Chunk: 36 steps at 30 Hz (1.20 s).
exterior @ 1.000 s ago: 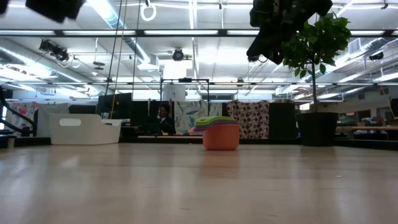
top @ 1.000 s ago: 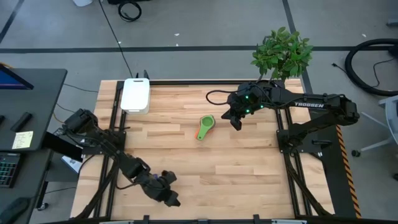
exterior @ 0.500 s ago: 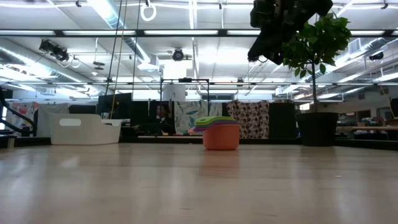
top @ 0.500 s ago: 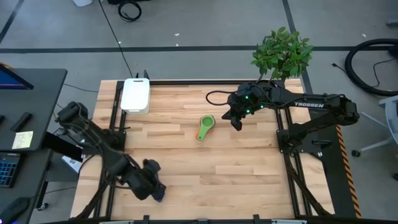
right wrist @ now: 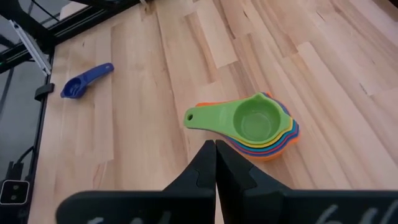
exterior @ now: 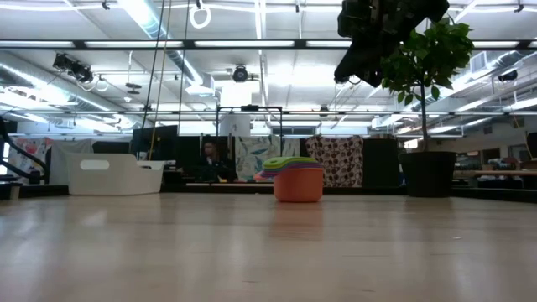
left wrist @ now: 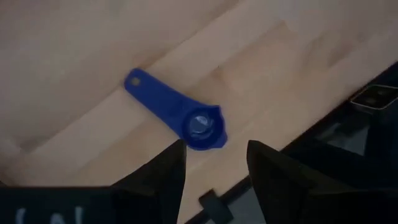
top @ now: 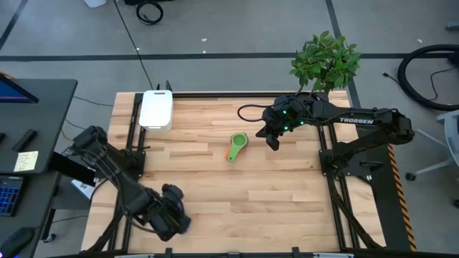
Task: Nest measuring cups in basket
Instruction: Stack the dark blue measuring cup on top of the green measuring cup
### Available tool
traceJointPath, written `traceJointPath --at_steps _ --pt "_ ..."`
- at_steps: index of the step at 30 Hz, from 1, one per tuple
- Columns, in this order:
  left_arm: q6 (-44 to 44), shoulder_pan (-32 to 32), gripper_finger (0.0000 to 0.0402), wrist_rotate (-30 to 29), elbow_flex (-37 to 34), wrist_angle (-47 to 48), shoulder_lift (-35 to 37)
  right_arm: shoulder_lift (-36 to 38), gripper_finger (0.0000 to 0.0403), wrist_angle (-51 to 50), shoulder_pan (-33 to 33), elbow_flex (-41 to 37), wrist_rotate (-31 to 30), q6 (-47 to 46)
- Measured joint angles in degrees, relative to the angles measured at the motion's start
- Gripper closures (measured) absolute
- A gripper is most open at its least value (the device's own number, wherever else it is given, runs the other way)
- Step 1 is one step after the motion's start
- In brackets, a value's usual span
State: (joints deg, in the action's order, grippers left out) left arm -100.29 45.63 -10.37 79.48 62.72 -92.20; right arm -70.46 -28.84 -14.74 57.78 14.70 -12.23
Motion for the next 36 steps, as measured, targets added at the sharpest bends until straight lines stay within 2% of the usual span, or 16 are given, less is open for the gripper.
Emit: traceJointPath --at_steps 6,16,28,36 --pt "0.9 0.3 0.0227 0.3 0.0 -9.1 -5.7 0.0 0.0398 0.0 0.0 0.0 0.0 0.0" --pt "-5.7 2.9 0.0227 1.2 0.0 -10.1 -12.7 0.0 0.0398 0.0 0.0 0.0 0.2 0.0" --pt "-5.5 2.1 0.0227 1.3 -0.1 -11.6 -16.1 0.0 0.0398 0.0 0.0 0.0 1.5 0.0" --pt "-5.3 1.7 0.0227 3.5 -0.1 -14.4 -18.5 0.0 0.0398 0.0 0.0 0.0 1.9 0.1"
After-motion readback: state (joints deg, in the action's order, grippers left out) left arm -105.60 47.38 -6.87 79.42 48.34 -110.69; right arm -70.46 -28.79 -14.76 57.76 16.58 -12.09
